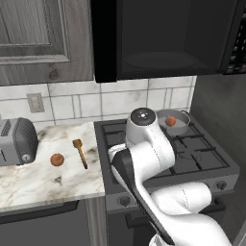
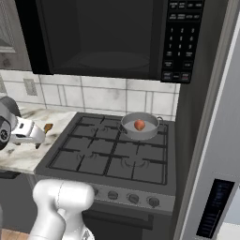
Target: Put the onion and onion in the pot. Retrieve the spatula and lightly stir the vegetables in the pot.
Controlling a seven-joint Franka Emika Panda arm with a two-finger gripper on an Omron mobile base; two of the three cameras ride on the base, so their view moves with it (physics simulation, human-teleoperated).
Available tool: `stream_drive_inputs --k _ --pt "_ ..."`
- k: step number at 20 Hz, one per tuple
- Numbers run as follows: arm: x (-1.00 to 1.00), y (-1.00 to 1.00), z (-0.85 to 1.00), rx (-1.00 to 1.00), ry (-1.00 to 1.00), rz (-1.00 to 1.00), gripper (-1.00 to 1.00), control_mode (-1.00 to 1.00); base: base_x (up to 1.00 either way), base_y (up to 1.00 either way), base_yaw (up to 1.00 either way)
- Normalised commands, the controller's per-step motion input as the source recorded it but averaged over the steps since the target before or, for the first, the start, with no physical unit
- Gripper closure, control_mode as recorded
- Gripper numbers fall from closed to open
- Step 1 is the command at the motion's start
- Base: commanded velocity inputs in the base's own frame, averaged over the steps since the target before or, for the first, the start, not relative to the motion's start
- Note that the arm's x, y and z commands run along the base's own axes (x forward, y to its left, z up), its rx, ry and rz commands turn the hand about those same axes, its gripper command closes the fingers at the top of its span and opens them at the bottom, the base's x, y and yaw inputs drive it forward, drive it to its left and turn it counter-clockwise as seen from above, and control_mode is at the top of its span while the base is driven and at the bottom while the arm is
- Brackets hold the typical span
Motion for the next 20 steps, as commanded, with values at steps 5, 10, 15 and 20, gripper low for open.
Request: stream_drive_inputs --k 5,10,15,20 --pt "0.00 0.79 -0.12 0.00 0.01 0.14 -1.00 -1.00 0.00 0.00 0.00" --pt "0.00 0.74 -0.11 0.00 0.01 0.08 -1.00 -1.00 0.00 0.00 0.00" --pt "0.34 0.64 -0.09 0.00 0.00 0.06 -1.00 -1.00 0.00 0.00 0.00" --pt "0.69 0.44 -0.14 0.02 0.00 0.14 -1.00 -1.00 0.00 0.00 0.00"
